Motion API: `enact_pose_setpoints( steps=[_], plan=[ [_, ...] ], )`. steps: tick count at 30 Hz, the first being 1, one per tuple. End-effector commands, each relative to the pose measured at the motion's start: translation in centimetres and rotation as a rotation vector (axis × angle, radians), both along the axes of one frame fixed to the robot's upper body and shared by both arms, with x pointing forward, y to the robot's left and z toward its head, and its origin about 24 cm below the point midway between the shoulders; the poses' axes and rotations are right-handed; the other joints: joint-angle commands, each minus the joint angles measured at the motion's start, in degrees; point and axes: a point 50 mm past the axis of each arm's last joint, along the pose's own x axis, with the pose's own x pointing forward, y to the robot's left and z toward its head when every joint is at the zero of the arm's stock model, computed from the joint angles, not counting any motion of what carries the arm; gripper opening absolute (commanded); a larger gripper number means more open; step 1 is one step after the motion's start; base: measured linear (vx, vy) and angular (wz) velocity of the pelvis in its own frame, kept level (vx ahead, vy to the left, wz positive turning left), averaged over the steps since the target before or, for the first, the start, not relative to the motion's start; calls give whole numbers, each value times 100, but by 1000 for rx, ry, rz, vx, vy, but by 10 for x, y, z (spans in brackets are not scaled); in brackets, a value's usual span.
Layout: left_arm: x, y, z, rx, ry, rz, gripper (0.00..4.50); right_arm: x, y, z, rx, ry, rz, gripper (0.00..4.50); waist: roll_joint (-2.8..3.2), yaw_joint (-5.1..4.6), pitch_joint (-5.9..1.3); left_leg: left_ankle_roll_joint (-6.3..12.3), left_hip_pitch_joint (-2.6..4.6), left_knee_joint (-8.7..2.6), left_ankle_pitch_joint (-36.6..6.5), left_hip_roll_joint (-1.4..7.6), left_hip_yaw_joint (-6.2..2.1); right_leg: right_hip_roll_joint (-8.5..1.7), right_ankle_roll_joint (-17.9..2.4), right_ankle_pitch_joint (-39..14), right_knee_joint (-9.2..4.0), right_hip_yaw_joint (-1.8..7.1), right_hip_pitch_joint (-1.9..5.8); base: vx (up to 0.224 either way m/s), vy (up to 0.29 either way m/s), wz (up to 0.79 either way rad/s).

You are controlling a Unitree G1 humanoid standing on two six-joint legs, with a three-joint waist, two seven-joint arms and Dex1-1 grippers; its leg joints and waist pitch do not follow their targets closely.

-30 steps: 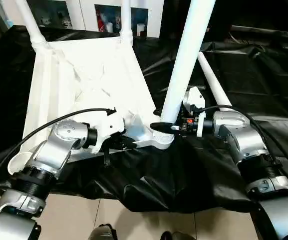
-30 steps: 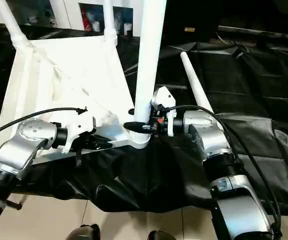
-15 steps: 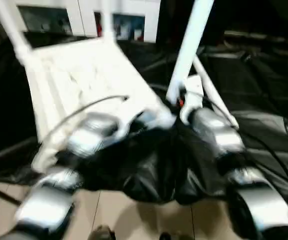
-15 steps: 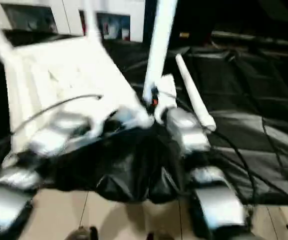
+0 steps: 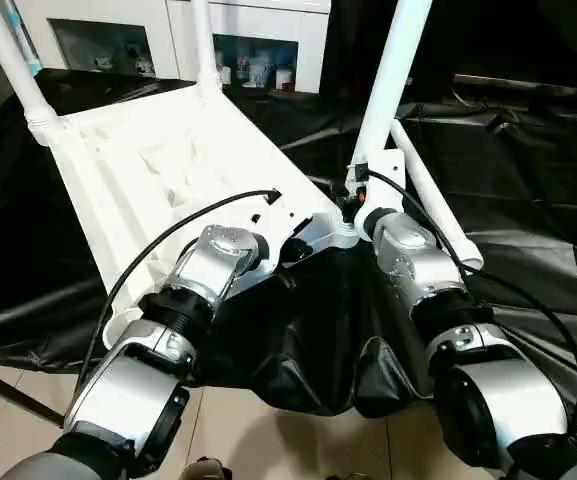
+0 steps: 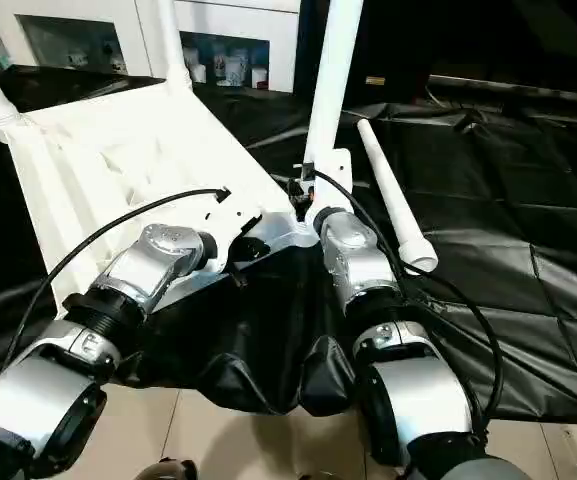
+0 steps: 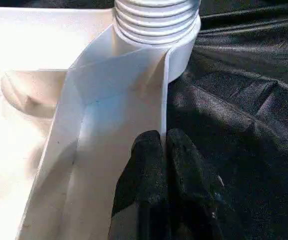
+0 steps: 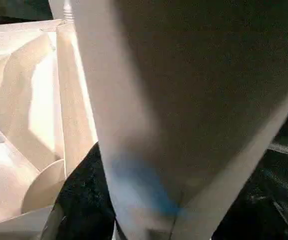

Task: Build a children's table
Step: Rotate leg to tighten

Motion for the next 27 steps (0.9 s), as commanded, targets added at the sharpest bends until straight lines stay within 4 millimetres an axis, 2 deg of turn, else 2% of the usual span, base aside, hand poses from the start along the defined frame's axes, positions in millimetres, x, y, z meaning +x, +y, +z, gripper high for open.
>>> enact_pose_setpoints(
  steps=[1, 3, 5, 7, 9, 12, 16, 18, 19, 21, 24, 27],
  plan=[
    [4, -4, 1, 31, -31, 55, 0, -28, 33, -55, 44, 267, 101, 224, 43, -12, -226, -29, 40, -461, -1762, 259, -115, -464, -868, -1966, -592, 333, 94, 0, 0, 0],
    [4, -4, 1, 31, -31, 54, 0, -27, 33, -55, 52, 266, 98, 224, 52, -10, -225, -48, 51, -466, -1845, 264, -118, -472, -869, -2031, -602, 335, 79, 0, 0, 0],
    [4, -4, 1, 27, -30, 44, 0, -26, 32, -52, 69, 259, 97, 264, 65, -16, -214, -71, 44, -480, -1924, 268, -127, -474, -844, -2110, -615, 333, 72, 0, 0, 0],
    [4, -5, 1, 24, -34, 27, 0, -24, 31, -49, 84, 248, 98, 269, 75, -23, -217, -87, 52, -484, -1998, 275, -134, -486, -860, -2135, -620, 338, 57, 0, 0, 0],
    [3, -6, 4, 13, -57, -22, 0, -20, 30, -42, 102, 211, 116, 288, 61, -32, -235, -81, 2, -489, -1860, 271, -142, -477, -853, -1959, -592, 326, 105, 0, 0, 0],
    [2, -5, 6, 7, -74, -62, 0, -17, 29, -33, 118, 160, 146, 319, 64, -29, -259, 41, -2, -452, -1572, 271, -110, -469, -967, -1464, -552, 331, 104, 0, 0, 0],
    [-1, 0, 9, -8, -95, -114, 0, -10, 21, -18, 132, 94, 186, 349, 60, -41, -326, 339, -61, -343, -623, 251, -67, -435, -1341, 14, -386, 298, 173, 0, 0, 0],
    [-1, 1, 9, -9, -98, -119, 0, -9, 19, -15, 122, 77, 199, 364, 71, -40, -339, 457, -61, -310, -375, 250, -53, -425, -1484, 503, -338, 289, 180, 0, 0, 0],
    [-3, 3, 10, -5, -110, -150, 0, -8, 15, -11, 109, 54, 218, 385, 70, -43, -341, 496, -64, -299, -330, 244, -48, -419, -1524, 624, -328, 288, 183, 0, 0, 0],
    [-5, 5, 10, 0, -120, -181, 0, -7, 12, -7, 99, 30, 248, 397, 57, -54, -340, 593, -66, -292, -336, 247, -42, -418, -1610, 767, -314, 279, 195, 0, 0, 0],
    [-10, 9, 12, 0, -138, -246, 0, -7, 7, -1, 55, -10, 303, 429, 71, -45, -359, 718, -58, -260, -198, 258, -40, -414, -1701, 944, -276, 277, 188, 0, 0, 0],
    [-14, 12, 12, -10, -124, -298, 0, -7, -1, 3, 6, -43, 354, 429, 66, -22, -357, 830, -54, -233, -61, 260, -26, -404, -1735, 1144, -251, 272, 187, 0, 0, 0]
  ],
)
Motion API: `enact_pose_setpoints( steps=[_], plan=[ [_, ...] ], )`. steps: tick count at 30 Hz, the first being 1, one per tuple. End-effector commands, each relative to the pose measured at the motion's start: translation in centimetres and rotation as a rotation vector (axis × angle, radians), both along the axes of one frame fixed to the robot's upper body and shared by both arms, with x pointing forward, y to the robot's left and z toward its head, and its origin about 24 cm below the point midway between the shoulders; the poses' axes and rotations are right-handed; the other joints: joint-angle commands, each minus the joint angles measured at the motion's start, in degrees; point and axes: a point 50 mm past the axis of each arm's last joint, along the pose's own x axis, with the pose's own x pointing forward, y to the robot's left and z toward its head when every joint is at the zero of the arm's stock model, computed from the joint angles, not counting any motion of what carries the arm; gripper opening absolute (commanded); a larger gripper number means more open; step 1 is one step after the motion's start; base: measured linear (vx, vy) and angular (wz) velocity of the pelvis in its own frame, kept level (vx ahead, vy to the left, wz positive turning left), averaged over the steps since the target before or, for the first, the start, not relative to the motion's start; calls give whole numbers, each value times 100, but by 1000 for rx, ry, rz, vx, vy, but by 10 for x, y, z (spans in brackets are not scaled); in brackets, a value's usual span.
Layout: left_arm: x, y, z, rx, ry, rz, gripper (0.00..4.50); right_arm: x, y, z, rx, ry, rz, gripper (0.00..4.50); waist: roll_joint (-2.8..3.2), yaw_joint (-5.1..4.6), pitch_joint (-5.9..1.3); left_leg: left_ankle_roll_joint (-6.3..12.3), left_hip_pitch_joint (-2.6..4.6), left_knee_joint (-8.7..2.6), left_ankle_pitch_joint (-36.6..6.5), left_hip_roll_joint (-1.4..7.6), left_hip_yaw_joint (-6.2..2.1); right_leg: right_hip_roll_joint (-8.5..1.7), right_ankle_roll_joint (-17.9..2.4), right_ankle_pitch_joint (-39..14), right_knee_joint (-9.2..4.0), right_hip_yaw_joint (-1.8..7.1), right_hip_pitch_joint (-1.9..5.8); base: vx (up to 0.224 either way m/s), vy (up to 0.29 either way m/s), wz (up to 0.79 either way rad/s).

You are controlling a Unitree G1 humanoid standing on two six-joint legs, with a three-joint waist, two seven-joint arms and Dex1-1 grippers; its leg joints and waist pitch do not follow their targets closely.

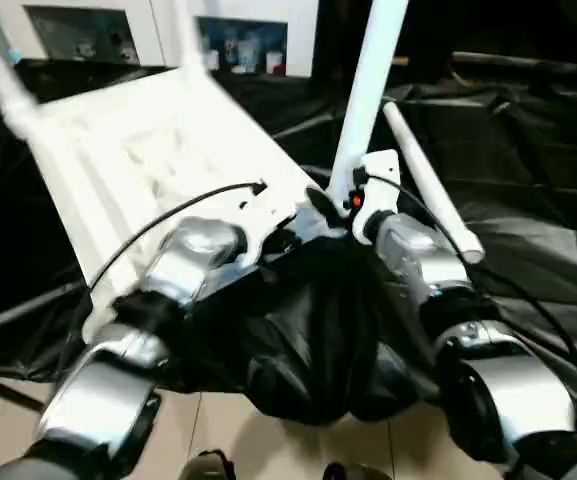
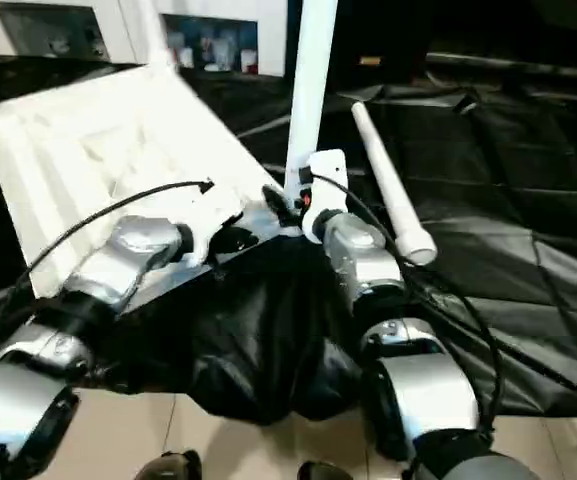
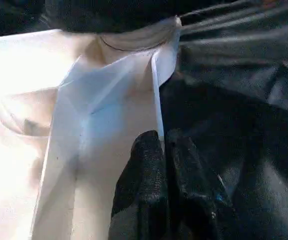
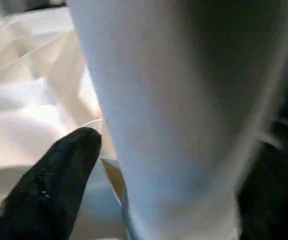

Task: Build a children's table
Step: Rotate leg to tighten

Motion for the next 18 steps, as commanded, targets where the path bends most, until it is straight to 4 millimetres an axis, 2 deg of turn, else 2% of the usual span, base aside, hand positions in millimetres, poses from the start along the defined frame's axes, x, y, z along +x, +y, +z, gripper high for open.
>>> enact_pose_setpoints(
  steps=[1, 7, 8, 10, 11, 12, 13, 14, 18],
  plan=[
    [-11, -13, -3, -14, 14, -136, 0, -3, 1, 5, -48, -36, 100, 429, 13, -15, -399, 811, 111, -260, -106, 245, -29, -416, -1722, 1100, -229, 282, 349, 0, 0, 0],
    [-20, -5, -4, -13, 24, -207, 0, -13, -13, 11, -90, -78, 279, 429, 2, 31, -413, 938, 98, -215, 1, 243, -17, -400, -1759, 1269, -195, 268, 369, 0, 0, 0],
    [-24, -1, -4, -13, 20, -245, 0, -21, -19, 14, -98, -84, 386, 429, 5, 45, -408, 954, 95, -217, -19, 250, -20, -398, -1749, 1224, -195, 264, 367, 0, 0, 0],
    [-25, 2, -4, -16, 25, -254, 0, -26, -22, 15, -112, -87, 441, 429, 9, 74, -410, 1002, 96, -204, -50, 256, -21, -388, -1707, 1229, -198, 260, 372, 0, 0, 0],
    [-26, 3, -4, -18, 27, -256, 0, -28, -24, 15, -120, -88, 467, 429, 8, 81, -419, 989, 98, -199, -26, 256, -19, -391, -1730, 1205, -187, 260, 358, 0, 0, 0],
    [-27, 4, -3, -21, 26, -270, 0, -31, -28, 16, -126, -82, 494, 429, 33, 93, -419, 973, 107, -199, -56, 258, -20, -393, -1744, 1148, -192, 259, 347, 0, 0, 0],
    [-30, 7, -2, -35, 27, -299, 0, -37, -33, 16, -134, -73, 540, 429, 12, 103, -412, 952, 95, -200, -116, 264, -26, -399, -1737, 1083, -197, 261, 365, 0, 0, 0],
    [-32, 8, -2, -42, 27, -311, 0, -39, -35, 15, -136, -69, 556, 429, 33, 107, -417, 932, 92, -201, -110, 269, -32, -403, -1741, 1054, -188, 260, 361, 0, 0, 0],
    [-36, 11, -2, -61, 44, -336, 0, -47, -39, 12, -146, -41, 614, 429, 27, 130, -404, 821, 101, -209, -298, 266, -24, -407, -1754, 737, -219, 269, 344, 0, 0, 0]
  ],
)
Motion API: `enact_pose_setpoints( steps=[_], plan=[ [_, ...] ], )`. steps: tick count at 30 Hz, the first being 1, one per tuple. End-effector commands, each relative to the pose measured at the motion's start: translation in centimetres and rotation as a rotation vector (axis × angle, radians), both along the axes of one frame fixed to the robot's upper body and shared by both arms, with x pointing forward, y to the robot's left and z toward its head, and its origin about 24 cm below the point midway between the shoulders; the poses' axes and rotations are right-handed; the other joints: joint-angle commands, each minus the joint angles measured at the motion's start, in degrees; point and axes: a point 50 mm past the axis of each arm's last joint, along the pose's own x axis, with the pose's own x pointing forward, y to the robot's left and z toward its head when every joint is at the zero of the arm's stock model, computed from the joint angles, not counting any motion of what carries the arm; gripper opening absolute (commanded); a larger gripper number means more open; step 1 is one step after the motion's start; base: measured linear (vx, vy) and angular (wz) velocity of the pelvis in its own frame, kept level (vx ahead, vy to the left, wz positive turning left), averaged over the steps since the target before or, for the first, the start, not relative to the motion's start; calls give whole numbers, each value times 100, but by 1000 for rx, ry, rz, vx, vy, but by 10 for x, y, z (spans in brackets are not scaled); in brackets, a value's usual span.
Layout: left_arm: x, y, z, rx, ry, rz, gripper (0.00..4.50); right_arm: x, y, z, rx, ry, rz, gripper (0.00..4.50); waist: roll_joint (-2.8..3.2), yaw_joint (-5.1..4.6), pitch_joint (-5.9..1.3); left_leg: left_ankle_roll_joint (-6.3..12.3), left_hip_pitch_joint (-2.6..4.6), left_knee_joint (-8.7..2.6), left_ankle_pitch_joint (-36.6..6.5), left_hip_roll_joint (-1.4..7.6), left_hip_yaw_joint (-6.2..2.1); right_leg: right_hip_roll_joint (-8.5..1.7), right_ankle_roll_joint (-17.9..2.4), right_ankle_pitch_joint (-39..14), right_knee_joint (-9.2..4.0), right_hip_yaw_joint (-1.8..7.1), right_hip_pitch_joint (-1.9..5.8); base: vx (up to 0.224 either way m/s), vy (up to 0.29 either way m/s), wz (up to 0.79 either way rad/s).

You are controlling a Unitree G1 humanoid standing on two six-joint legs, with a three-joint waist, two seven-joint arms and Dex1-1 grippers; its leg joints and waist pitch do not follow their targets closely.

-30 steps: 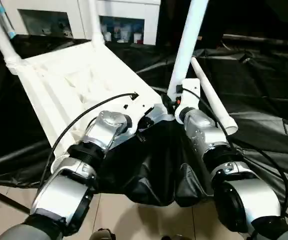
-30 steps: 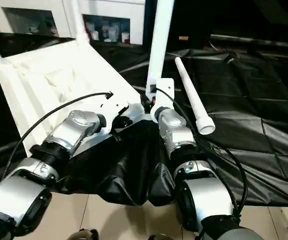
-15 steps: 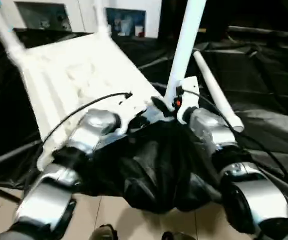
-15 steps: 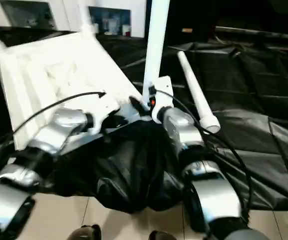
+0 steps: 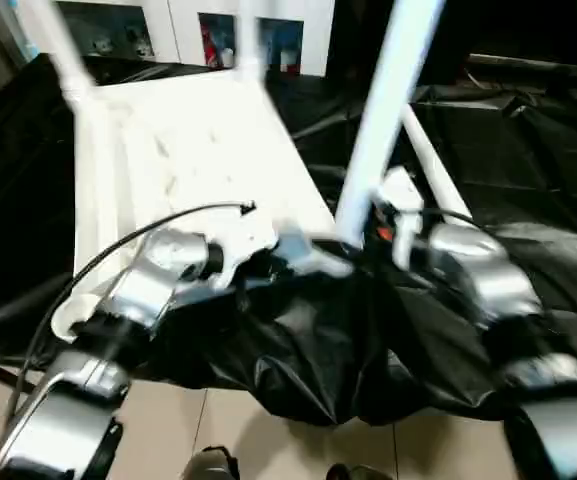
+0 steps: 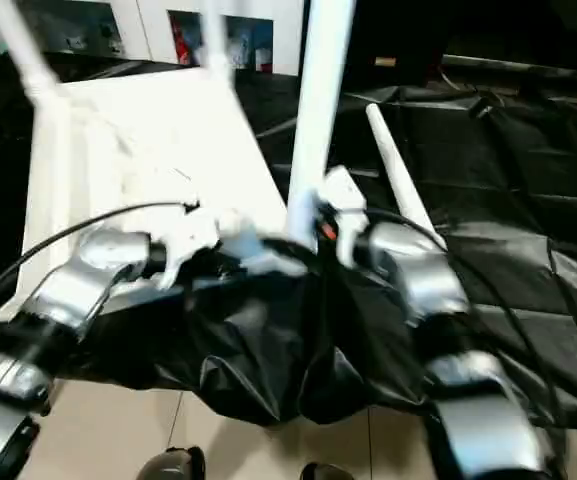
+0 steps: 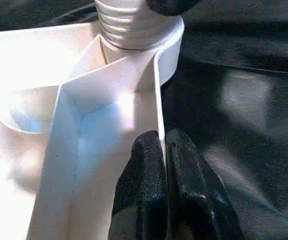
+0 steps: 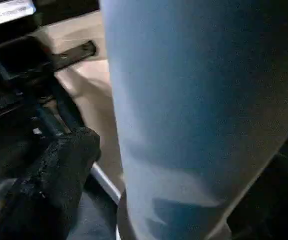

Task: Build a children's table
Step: Rotate leg to tighten

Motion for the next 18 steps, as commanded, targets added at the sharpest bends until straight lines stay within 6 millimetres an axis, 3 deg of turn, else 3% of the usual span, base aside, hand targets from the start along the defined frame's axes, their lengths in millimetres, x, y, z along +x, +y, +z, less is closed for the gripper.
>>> enact_pose_setpoints(
  steps=[1, 5, 11, 18],
  plan=[
    [-8, -11, 1, -63, 8, -85, 0, -6, 0, -1, -24, 14, 54, 429, -15, 0, -426, 789, 115, -270, -293, 250, -31, -395, -1742, 694, -253, 270, 359, 0, 0, 0],
    [-10, -8, -2, -55, 10, -93, 0, -10, -2, -7, -64, 36, 63, 429, -4, 0, -431, 750, 108, -263, -250, 239, -35, -400, -1711, 646, -252, 274, 353, 0, 0, 0],
    [-12, -6, -3, -49, 15, -101, 0, -12, -5, -10, -86, 53, 62, 372, -8, 10, -450, 834, 110, -234, -60, 228, -32, -384, -1752, 925, -214, 267, 357, 0, 0, 0],
    [-11, -5, -2, -45, 13, -99, 0, -14, -5, -13, -105, 61, 67, 312, -5, 24, -458, 833, 111, -223, -91, 227, -33, -386, -1775, 879, -208, 265, 359, 0, 0, 0]
  ],
)
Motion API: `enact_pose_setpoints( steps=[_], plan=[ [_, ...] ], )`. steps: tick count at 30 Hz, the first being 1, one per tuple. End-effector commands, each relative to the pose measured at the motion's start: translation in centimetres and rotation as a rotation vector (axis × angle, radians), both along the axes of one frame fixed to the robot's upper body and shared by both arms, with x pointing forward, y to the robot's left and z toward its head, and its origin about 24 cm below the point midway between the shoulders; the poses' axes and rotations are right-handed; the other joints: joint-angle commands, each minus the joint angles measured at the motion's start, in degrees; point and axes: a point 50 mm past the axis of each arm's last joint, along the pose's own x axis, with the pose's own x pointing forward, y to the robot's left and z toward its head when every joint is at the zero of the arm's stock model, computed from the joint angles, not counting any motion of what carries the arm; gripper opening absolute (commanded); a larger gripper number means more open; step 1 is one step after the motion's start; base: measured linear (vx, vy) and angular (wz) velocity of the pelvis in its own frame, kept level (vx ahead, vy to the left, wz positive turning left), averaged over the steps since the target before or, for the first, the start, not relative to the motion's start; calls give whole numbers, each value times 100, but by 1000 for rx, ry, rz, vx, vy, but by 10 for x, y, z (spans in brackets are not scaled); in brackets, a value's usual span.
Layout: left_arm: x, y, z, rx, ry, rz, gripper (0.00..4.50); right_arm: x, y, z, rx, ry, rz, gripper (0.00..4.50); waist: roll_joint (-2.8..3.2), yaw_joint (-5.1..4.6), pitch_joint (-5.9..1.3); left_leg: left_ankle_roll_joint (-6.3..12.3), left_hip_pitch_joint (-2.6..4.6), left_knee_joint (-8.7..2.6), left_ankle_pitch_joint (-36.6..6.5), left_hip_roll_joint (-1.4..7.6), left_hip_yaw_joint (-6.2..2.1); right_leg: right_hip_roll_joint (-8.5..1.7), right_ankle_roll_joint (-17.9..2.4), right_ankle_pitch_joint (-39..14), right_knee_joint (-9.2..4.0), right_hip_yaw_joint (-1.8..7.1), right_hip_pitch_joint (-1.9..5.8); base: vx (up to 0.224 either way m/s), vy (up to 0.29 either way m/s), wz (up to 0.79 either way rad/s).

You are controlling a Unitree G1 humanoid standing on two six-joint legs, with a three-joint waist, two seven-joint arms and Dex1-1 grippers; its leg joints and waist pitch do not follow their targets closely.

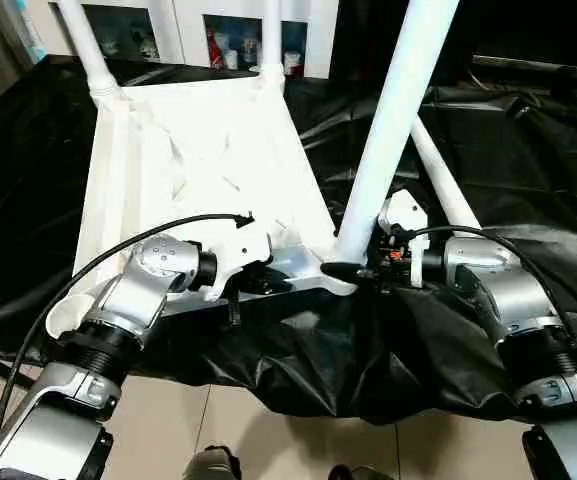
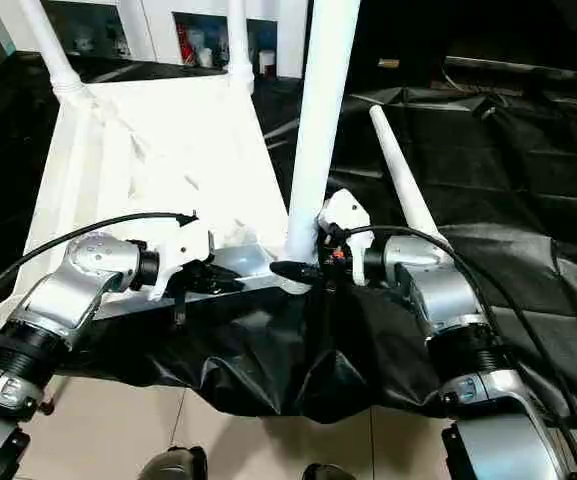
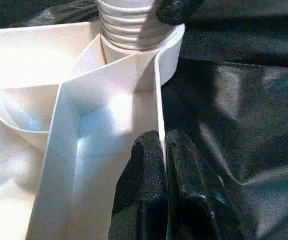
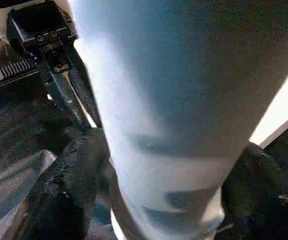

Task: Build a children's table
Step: Rotate leg to tighten

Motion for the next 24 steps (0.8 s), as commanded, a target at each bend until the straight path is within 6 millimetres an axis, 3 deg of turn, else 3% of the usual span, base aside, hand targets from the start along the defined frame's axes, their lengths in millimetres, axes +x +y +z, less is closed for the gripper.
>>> enact_pose_setpoints(
  steps=[1, 6, 11, 15, 16, 19, 20, 24],
  plan=[
    [-5, -8, 0, -48, -2, -51, 0, -5, 1, -7, -31, 21, 23, 306, -15, 3, -459, 827, 112, -238, -101, 228, -34, -387, -1766, 865, -228, 266, 357, 0, 0, 0],
    [-4, -7, 0, -44, -2, -48, 0, -8, 1, -11, -39, 32, 30, 262, -4, 10, -457, 778, 112, -238, -198, 229, -39, -392, -1754, 735, -233, 267, 351, 0, 0, 0],
    [-4, -5, -1, -43, 1, -43, 0, -10, 2, -17, -31, 56, 19, 254, 32, 10, -464, 703, 107, -235, -275, 225, -50, -391, -1755, 695, -230, 268, 356, 0, 0, 0],
    [-1, -7, 0, -64, 7, -10, 0, -10, 1, -24, 15, 81, -51, 252, 29, 1, -462, 641, 101, -243, -386, 224, -55, -395, -1756, 631, -241, 267, 360, 0, 0, 0],
    [3, -9, 1, -75, 10, 35, 0, -6, 2, -30, 50, 88, -150, 252, 41, 1, -460, 624, 106, -245, -422, 224, -55, -394, -1753, 581, -246, 266, 354, 0, 0, 0],
    [9, -11, 1, -73, 6, 106, 0, -2, 4, -38, 80, 105, -274, 252, 32, -38, -428, 463, 111, -285, -693, 222, -55, -415, -1706, 107, -300, 280, 343, 0, 0, 0],
    [14, -13, 1, -79, 2, 153, 0, 0, 5, -44, 94, 124, -348, 252, 30, -58, -416, 305, 135, -300, -885, 212, -63, -430, -1617, -320, -356, 290, 334, 0, 0, 0],
    [29, -26, 0, -74, -4, 309, 0, 6, 19, -61, 115, 182, -575, 250, 43, -90, -383, 13, 172, -358, -1273, 210, -78, -451, -1371, -1223, -456, 303, 311, 0, 0, 0]
  ],
)
